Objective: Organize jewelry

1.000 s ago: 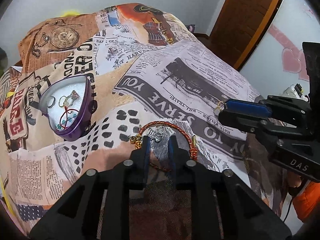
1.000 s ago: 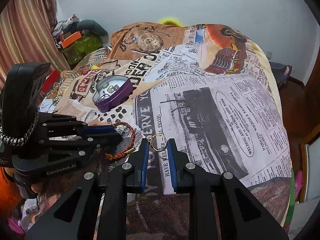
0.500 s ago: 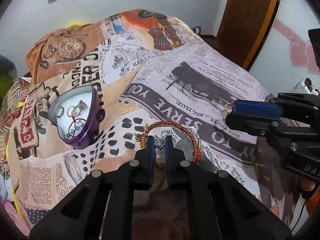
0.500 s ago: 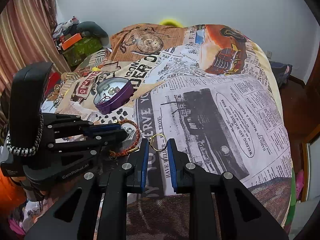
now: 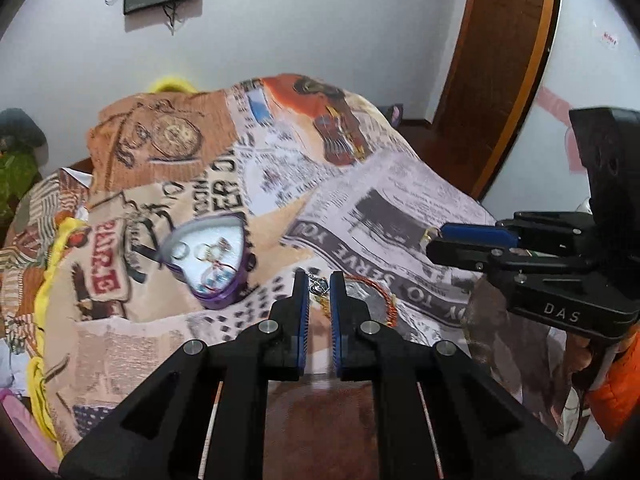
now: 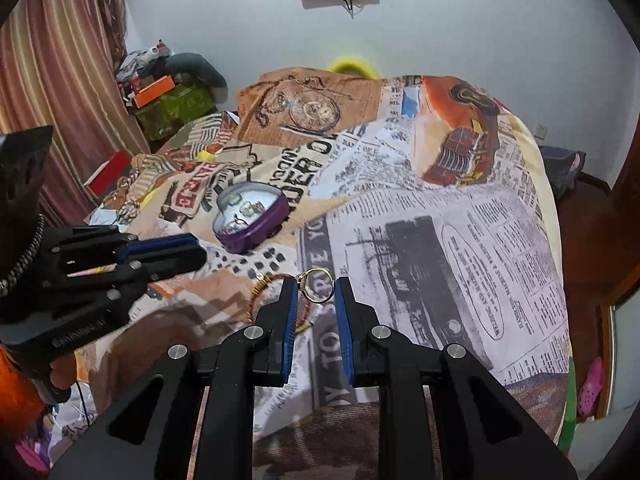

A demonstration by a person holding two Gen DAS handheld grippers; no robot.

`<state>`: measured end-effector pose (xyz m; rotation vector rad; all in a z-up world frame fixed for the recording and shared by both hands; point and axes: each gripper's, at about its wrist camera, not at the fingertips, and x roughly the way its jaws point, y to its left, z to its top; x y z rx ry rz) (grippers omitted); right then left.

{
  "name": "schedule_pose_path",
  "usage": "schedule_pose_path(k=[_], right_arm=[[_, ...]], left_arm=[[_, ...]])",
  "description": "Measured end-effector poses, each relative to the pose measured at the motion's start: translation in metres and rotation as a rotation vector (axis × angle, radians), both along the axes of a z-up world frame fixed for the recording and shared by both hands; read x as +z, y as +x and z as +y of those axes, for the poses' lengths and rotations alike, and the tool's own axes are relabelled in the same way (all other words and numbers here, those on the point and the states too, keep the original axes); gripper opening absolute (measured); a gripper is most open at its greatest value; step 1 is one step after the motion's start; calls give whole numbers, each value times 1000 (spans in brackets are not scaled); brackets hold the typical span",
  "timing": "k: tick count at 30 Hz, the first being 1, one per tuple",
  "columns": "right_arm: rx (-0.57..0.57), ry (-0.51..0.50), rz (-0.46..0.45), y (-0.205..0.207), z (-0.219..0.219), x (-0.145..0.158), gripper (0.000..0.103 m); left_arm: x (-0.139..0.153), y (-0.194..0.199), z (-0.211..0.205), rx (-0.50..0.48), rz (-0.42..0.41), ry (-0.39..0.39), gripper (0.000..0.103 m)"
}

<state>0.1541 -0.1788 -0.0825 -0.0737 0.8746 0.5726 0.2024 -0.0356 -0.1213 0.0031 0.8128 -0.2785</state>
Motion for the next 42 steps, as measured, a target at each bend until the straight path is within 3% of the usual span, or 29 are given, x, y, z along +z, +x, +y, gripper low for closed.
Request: schedule_pose_path(k=[16, 30, 42], right_arm=[[69, -8, -62, 13, 56, 24, 17], [95, -75, -44, 61, 109, 13, 17], [99, -88, 120, 112, 130, -22, 17]], left_arm=[[17, 5, 52, 80, -74, 20, 8], [1, 54, 94, 124, -56, 7, 8], [-44, 94, 98, 126, 31, -8, 8]])
